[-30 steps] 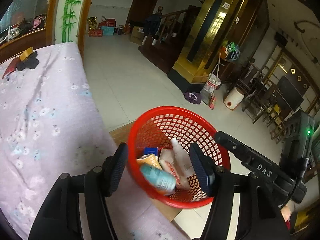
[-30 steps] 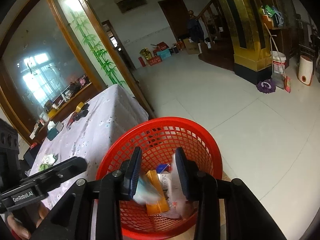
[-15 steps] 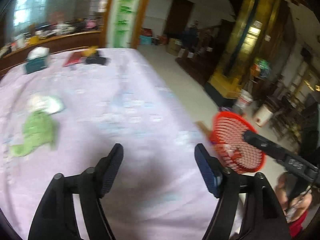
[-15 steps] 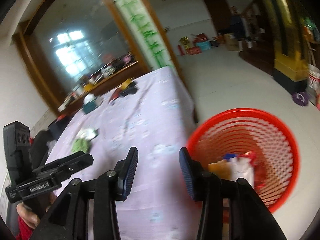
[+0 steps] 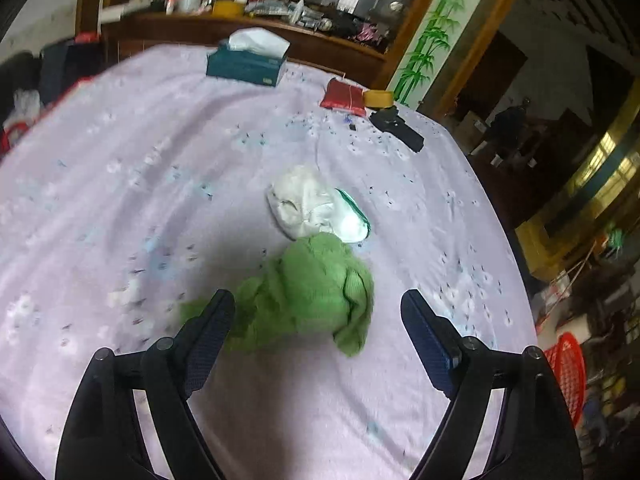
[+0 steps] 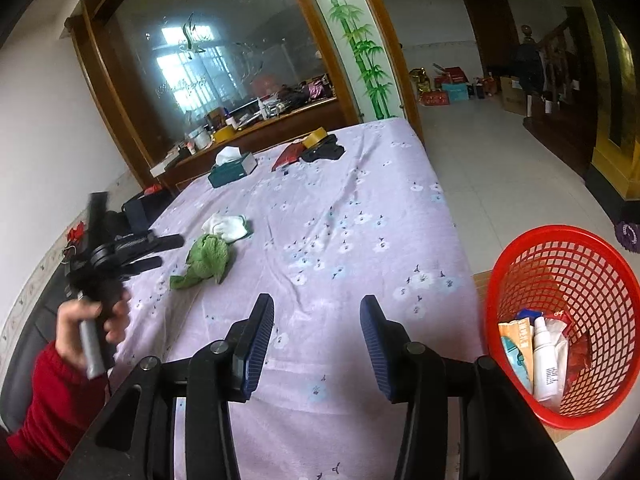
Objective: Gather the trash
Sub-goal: 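Return both tools from the basket to the table, then grasp the green towel with the left tool while the right tool grasps the white glove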
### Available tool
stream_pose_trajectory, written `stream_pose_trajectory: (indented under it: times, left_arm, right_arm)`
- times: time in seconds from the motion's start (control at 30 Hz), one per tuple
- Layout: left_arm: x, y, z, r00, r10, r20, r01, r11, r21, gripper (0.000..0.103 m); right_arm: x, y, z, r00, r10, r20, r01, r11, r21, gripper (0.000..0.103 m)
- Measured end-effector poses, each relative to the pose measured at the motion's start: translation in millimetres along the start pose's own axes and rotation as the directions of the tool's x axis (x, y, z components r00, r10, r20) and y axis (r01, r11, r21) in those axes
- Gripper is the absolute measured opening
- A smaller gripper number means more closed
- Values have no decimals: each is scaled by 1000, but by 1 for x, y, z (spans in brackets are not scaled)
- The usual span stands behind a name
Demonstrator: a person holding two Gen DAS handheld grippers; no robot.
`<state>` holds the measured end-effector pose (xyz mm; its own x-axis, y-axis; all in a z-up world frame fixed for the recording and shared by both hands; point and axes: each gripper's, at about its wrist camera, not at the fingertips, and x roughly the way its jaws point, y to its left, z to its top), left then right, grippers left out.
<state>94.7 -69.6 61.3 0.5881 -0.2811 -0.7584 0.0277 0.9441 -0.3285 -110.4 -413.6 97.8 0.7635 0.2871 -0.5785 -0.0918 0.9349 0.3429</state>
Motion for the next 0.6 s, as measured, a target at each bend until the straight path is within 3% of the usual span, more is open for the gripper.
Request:
stream_pose_trajectory:
  times: [0.1, 0.3, 0.4, 0.47, 0.6]
  left_arm:
    - [24, -3, 2, 999, 34, -37, -34, 999, -10, 83]
    - [60, -15, -9, 991, 118, -63, -115, 992, 58, 81]
    - [58, -19, -15, 986, 163, -27, -158, 979, 126, 58]
    - [47, -16, -17, 991, 136, -9, -134, 984, 120, 52]
    - [10, -4, -27, 993, 104, 48, -108, 990, 86, 51]
  right_arm:
    - [0, -2, -2, 1000, -9, -5, 9, 1000, -6, 49]
    - [3, -8, -1, 1000, -13, -21, 13, 1000, 7, 49]
    - [3, -4, 4, 1000, -10, -22, 9, 1000, -6, 49]
    - [7, 2, 8, 1000, 0, -29, -1, 1000, -18, 49]
    - [19, 21, 22, 998, 40, -54, -43, 998, -45, 49]
